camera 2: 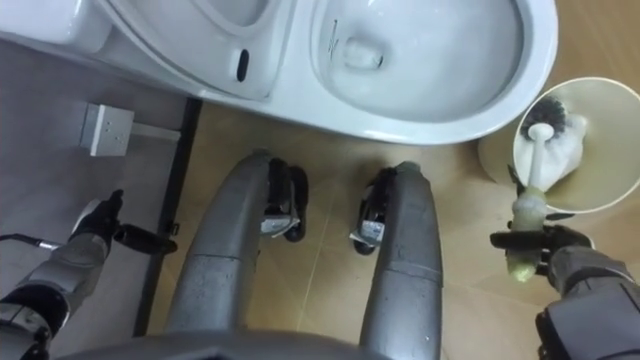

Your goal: Brush toilet

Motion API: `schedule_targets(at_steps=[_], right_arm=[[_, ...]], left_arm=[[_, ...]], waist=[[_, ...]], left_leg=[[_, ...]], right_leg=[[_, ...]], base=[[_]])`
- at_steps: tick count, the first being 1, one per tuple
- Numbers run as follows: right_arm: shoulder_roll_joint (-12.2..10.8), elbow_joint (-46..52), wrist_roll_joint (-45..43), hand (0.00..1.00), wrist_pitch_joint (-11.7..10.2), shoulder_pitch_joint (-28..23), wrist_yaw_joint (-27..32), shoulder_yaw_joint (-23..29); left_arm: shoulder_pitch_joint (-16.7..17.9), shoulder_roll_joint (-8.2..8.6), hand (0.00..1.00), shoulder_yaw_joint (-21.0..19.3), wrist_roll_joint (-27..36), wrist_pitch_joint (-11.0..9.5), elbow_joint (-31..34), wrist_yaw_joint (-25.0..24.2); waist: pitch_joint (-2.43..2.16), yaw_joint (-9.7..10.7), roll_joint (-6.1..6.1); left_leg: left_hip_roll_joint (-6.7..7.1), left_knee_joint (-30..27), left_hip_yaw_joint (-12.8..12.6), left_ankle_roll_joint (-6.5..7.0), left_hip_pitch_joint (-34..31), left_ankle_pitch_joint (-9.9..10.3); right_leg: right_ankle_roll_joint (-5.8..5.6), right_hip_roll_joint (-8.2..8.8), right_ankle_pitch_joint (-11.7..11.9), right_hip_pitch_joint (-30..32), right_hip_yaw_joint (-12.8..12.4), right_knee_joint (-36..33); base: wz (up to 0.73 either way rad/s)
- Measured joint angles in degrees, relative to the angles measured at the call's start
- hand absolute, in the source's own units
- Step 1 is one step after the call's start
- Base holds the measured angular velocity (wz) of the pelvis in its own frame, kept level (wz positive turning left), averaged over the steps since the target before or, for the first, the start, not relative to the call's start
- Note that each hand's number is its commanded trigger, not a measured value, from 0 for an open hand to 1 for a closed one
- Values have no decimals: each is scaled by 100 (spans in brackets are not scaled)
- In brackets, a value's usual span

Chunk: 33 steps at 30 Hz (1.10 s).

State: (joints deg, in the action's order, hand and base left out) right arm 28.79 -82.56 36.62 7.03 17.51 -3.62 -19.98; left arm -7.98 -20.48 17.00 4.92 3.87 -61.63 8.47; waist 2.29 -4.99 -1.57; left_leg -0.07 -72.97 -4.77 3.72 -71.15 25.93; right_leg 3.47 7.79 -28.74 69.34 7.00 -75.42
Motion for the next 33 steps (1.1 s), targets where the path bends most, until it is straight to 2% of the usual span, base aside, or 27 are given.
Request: schedule_targets(at_steps=[4, 6, 10, 13, 16, 18, 22, 25, 27, 28, 30, 33], right_arm=[[-133, 8, 431, 100, -1, -197, 51, 161], [-192, 8, 680, 100, 1, -347, 119, 272], [-337, 3, 898, 100, -21, -540, 264, 589], [-468, 1, 1247, 100, -9, -592, 345, 958], [-562, 13, 1485, 100, 13, -690, 508, 1201], [-677, 38, 1493, 100, 14, -814, 636, 1447], [-717, 253, 1569, 100, -57, -972, 809, 1738], [-737, 481, 1756, 100, -226, -1208, 934, 1790], [-865, 630, 1768, 100, -404, -1292, 1036, 2046], [-890, 678, 1758, 100, -420, -1304, 1067, 2100], [-933, 951, 1756, 100, -456, -1402, 1228, 2187], [-1009, 1235, 1652, 100, -570, -1527, 1371, 2197]], left_arm=[[211, 7, 0, -16, -6, -1, 77, 4], [375, 28, 0, -28, 1, -38, 95, 54], [545, 103, 0, -165, -1, -46, 104, 223], [632, 191, 0, -511, 2, -62, 140, 381], [773, 197, 0, -808, 95, -141, 344, 517], [963, 193, 0, -1077, 124, -200, 684, 691], [1385, 260, 0, -1350, 114, -322, 1135, 892], [1628, 357, 0, -1493, 39, -367, 1539, 1038], [1811, 432, 0, -1708, -114, -407, 1857, 1215], [1853, 437, 0, -1741, -178, -410, 1929, 1259], [2164, 473, 0, -1802, -603, -449, 2608, 1487], [2506, 490, 0, -1809, -1300, -618, 3180, 1789]], waist=[[-24, 1, 1], [-66, 23, 50], [-103, 34, 102], [-103, 54, 199], [-110, 56, 264], [-110, 67, 350], [-113, 51, 357], [-119, 62, 388], [-128, 66, 409], [-131, 63, 416], [-142, 117, 472], [-160, 137, 546]], left_leg=[[-38, 411, 69, -53, 514, -79], [-3, 880, 59, -51, 983, -200], [-3, 1590, 96, -39, 1745, -382], [-3, 2107, 107, -39, 2296, -516], [-4, 2524, 161, -56, 2747, -603], [2, 2864, 176, -50, 3062, -685], [-5, 3337, 201, -53, 3620, -741], [-2, 3635, 251, -54, 4005, -772], [4, 3805, 346, -63, 4260, -777], [13, 3845, 369, -70, 4316, -780], [62, 3997, 462, -88, 4553, -794], [89, 4200, 567, -117, 4967, -812]], right_leg=[[-3, -89, 139, -555, 85, 501], [-48, -110, 259, -1014, 114, 953], [-79, -193, 476, -1809, 190, 1727], [-96, -222, 617, -2382, 259, 2276], [-138, -297, 721, -2880, 294, 2770], [-155, -275, 786, -3172, 313, 3065], [-166, -298, 908, -3776, 417, 3640], [-201, -339, 970, -4242, 509, 4045], [-218, -379, 997, -4585, 601, 4323], [-220, -380, 999, -4665, 637, 4385], [-225, -360, 1001, -4947, 747, 4529], [-246, -385, 1015, -5429, 843, 4835]], base=[[-6], [0], [0], [2], [3], [7], [1], [12], [18], [24], [25], [20]])
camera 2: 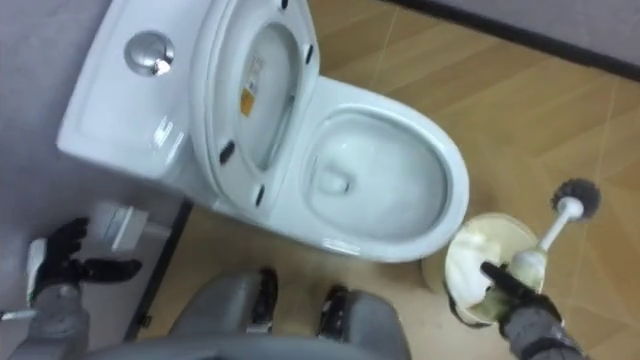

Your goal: Brush toilet

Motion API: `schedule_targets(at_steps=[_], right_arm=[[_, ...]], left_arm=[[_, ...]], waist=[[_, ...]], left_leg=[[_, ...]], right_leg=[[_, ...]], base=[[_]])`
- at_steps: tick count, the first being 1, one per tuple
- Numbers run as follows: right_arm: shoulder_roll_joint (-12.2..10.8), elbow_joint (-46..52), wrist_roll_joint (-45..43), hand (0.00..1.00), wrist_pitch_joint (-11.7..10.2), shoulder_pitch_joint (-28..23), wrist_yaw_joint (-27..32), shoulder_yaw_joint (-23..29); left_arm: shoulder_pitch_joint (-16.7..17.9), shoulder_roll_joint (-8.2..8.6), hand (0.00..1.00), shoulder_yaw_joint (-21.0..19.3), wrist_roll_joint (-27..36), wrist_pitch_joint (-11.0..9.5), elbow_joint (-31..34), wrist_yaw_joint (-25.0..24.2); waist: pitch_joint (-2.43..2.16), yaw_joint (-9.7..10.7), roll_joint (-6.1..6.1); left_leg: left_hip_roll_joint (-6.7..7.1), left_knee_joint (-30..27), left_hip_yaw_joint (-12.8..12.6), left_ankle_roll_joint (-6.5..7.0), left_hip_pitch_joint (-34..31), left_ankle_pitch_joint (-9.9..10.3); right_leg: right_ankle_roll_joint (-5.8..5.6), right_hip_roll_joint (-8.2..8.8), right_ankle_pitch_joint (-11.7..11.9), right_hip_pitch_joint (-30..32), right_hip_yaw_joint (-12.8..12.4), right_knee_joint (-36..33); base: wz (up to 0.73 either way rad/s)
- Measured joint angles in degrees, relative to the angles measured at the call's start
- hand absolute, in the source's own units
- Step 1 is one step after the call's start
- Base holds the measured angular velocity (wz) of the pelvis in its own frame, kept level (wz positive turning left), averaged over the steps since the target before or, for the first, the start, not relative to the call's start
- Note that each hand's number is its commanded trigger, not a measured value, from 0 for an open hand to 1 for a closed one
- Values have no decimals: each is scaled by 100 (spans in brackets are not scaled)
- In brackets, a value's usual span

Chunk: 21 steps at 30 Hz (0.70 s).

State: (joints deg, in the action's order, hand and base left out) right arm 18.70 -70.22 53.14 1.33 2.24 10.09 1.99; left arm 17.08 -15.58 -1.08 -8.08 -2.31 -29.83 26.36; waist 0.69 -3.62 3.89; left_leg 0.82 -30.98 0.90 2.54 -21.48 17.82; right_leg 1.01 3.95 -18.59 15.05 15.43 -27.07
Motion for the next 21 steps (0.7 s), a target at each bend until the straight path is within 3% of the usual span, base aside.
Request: schedule_targets(at_steps=[4, 10, 15, 21], right_arm=[[-153, 604, -825, 100, -138, -333, 138, 163], [-321, 809, -2183, 100, -408, -683, 137, 135], [-425, 835, -3310, 100, -460, -670, 47, -149], [-428, 798, -4315, 100, -574, -581, -425, -525]], left_arm=[[219, 139, 0, -92, -916, -267, 825, 262], [398, 162, 0, -102, -1633, -336, 1192, 478], [377, 158, 0, -84, -2558, -860, 1748, 912], [235, 147, 0, -26, -3291, -892, 1835, 944]], waist=[[-38, -36, 62], [-30, -155, 31], [-47, -142, -116], [-12, -118, -157]], left_leg=[[-10, 183, 104, -48, 279, -32], [-91, 362, 139, -72, 643, -51], [-91, 437, 136, -97, 699, -70], [-65, 474, 164, -101, 692, -125]], right_leg=[[3, -93, 96, -403, 83, 370], [22, -191, 282, -925, 188, 867], [38, -183, 306, -951, 208, 841], [40, -158, 306, -923, 237, 824]], base=[[16], [3], [-1], [1]])
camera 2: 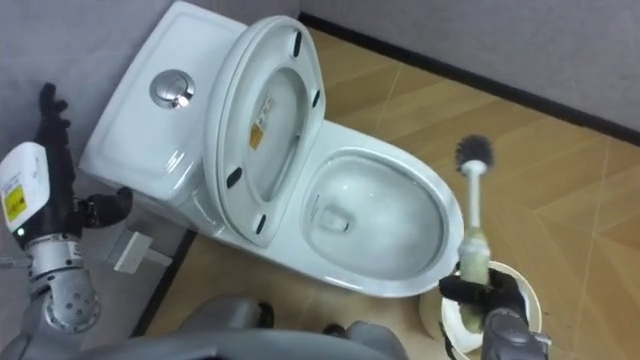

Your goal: Brush toilet

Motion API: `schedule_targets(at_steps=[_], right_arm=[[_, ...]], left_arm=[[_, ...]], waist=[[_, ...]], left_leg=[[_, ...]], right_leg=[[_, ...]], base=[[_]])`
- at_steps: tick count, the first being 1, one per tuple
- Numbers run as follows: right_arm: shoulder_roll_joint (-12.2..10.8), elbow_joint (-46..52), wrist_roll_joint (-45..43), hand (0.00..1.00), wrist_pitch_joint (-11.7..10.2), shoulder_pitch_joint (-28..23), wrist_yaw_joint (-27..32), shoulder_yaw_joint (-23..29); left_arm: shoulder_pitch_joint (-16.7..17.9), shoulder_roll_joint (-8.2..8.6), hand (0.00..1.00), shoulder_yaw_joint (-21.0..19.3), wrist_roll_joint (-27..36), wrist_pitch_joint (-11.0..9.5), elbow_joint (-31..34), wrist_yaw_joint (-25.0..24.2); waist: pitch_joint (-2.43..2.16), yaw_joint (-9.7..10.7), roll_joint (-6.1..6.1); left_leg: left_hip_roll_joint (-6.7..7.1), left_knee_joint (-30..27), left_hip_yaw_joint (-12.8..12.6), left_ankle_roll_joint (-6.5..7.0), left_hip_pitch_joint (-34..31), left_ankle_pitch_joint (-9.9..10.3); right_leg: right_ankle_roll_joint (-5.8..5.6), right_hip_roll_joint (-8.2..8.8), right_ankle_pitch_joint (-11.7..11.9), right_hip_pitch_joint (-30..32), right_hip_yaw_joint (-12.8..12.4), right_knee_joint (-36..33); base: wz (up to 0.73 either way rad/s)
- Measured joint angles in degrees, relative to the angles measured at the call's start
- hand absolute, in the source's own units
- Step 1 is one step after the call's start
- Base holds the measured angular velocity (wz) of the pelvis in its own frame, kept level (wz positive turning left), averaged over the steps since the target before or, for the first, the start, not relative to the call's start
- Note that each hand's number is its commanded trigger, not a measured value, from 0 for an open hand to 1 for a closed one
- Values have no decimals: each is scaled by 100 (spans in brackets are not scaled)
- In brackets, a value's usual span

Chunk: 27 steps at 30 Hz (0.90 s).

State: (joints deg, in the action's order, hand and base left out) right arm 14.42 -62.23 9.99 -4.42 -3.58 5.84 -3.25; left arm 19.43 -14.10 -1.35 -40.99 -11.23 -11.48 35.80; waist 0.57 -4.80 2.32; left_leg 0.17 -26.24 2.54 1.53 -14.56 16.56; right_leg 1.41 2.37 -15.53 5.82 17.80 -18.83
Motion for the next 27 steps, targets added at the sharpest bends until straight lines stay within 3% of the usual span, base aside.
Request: schedule_targets(at_steps=[5, 9, 13, 18, 22, 27], right_arm=[[85, -149, -420, 100, -144, 255, -350, -111], [220, -440, -808, 100, -205, 629, -619, -114], [477, -511, -958, 100, -222, 710, -770, -261], [771, -545, -1121, 100, -178, 984, -917, -472], [913, -719, -1715, 100, -134, 1333, -892, -476], [1078, -911, -1908, 100, 47, 1765, -850, -828]], left_arm=[[-244, -168, 0, 429, -235, 2, -325, -128], [-329, -312, 0, 788, -413, 4, -754, -553], [-397, -381, 0, 989, -495, 45, -876, -596], [-494, -812, 0, 1246, -470, 113, -1108, -635], [-675, -907, 0, 1289, -481, 152, -1261, -646], [-1029, -1039, 0, 1427, -515, 371, -1447, -654]], waist=[[43, 31, -46], [43, 143, -51], [32, 129, -59], [36, 117, -82], [43, 120, -105], [56, 133, -128]], left_leg=[[102, 132, 75, 38, -33, -127], [143, 165, 75, 46, -106, -157], [147, 166, 50, 63, -273, -198], [153, 292, -141, 85, -320, -310], [157, 276, -259, 104, -547, -393], [173, 159, -393, 131, -907, -474]], right_leg=[[-19, 94, 0, 68, 60, -1], [-33, 113, 10, 131, 83, 4], [-42, 149, 16, 361, 34, -85], [-44, 190, 17, 541, -51, -195], [-41, 263, 16, 934, -164, -493], [13, 330, -10, 1437, -336, -842]], base=[[13], [1], [1], [-6], [-14], [-12]])
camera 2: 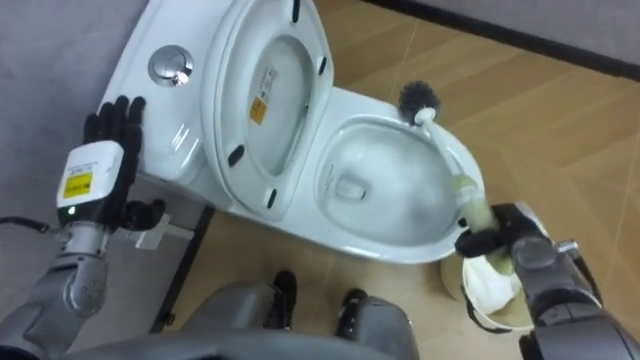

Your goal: Brush toilet

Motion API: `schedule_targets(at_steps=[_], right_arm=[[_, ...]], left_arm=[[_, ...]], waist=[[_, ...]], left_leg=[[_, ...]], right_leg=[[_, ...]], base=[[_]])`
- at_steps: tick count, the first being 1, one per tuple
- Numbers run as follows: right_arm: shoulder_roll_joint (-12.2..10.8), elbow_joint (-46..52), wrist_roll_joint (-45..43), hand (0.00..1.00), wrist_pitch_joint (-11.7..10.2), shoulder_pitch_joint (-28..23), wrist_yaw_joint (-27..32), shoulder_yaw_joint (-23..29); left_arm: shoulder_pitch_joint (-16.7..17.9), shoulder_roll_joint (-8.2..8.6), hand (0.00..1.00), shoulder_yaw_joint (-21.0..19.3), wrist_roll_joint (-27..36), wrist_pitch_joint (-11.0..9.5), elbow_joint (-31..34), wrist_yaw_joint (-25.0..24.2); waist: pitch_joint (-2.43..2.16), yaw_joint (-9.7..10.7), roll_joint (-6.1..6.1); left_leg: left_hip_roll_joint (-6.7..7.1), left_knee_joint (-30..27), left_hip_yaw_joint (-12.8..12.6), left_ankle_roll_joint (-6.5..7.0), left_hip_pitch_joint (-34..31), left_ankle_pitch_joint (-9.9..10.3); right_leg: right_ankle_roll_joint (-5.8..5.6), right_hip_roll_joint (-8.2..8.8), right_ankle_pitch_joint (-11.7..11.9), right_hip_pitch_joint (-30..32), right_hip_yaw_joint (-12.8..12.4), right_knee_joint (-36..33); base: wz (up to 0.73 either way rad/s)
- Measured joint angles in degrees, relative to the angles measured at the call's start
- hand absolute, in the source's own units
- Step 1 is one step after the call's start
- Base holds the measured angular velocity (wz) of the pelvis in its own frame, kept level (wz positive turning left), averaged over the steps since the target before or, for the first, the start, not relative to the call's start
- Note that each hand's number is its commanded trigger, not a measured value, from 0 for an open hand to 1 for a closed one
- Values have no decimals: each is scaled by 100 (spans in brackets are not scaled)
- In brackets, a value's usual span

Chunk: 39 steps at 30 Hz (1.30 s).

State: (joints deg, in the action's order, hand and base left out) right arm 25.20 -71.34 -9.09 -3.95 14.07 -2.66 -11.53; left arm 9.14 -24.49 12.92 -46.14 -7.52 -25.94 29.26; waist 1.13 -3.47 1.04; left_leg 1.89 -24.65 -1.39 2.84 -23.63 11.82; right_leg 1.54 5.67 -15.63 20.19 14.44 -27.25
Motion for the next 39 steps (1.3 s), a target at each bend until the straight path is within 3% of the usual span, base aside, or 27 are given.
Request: schedule_targets(at_steps=[3, 5, 9, 16, 22, 24, 27, 30, 32, 39], right_arm=[[162, -2, -55, 100, 90, 174, -4, -225], [257, -15, -187, 100, 165, 217, 7, -304], [451, 35, -738, 100, 364, 219, 321, -536], [432, 325, -1147, 100, 717, 27, 1225, -742], [268, 1381, -1550, 100, 919, -815, 1956, -641], [193, 2207, -2163, 100, 1033, -1521, 2073, -630], [-14, 2981, -3167, 100, 1256, -2429, 1949, -804], [-44, 3724, -3515, 100, 1285, -3144, 1873, -956], [-27, 4024, -3541, 100, 1349, -3344, 1861, -906], [51, 4760, -3876, 100, 1413, -3596, 1641, -863]], left_arm=[[-130, -277, 0, 92, -203, 142, 0, 6], [-182, -375, 0, 160, -241, 222, 3, 21], [-326, -346, 0, 291, -187, 389, 34, 132], [-461, -296, 0, 531, -66, 625, 65, 409], [-284, -109, 0, 552, -233, 1045, 261, 675], [-26, -83, 0, 509, -198, 1238, 615, 684], [112, -53, 0, 521, -191, 1349, 732, 879], [250, -55, 0, 527, -170, 1413, 812, 984], [296, -62, 0, 521, -159, 1462, 812, 1016], [318, -59, 0, 520, -56, 1488, 847, 1013]], waist=[[3, -1, 0], [0, 0, -18], [-4, -149, -63], [6, -177, -147], [-2, -138, -140], [-22, -73, -86], [-58, -55, -32], [-60, 21, -5], [-39, 34, 60], [-80, 133, 106]], left_leg=[[1, -66, -13, -3, -246, -53], [-6, -104, -6, -6, -358, -75], [-14, -188, -84, -12, -602, -117], [-16, -268, -49, -32, -849, -123], [-11, -203, -85, -50, -883, -134], [-13, -156, -85, -51, -894, -134], [-13, -138, -118, -49, -890, -133], [-14, -117, -215, -39, -870, -129], [-23, -96, -303, -17, -817, -117], [-27, -100, -337, 18, -763, -95]], right_leg=[[31, 27, 28, 298, -8, -125], [49, 41, 47, 401, 5, -161], [86, 33, 69, 683, -17, -263], [126, 30, 36, 905, 25, -343], [126, 31, 17, 982, -1, -319], [124, 25, 15, 981, -15, -255], [113, 26, 9, 979, -20, -240], [88, 35, -6, 978, -37, -247], [79, 37, -11, 980, -119, -269], [55, 46, -3, 966, -181, -356]], base=[[-8], [0], [-5], [5], [0], [0], [0], [0], [-18], [-5]])
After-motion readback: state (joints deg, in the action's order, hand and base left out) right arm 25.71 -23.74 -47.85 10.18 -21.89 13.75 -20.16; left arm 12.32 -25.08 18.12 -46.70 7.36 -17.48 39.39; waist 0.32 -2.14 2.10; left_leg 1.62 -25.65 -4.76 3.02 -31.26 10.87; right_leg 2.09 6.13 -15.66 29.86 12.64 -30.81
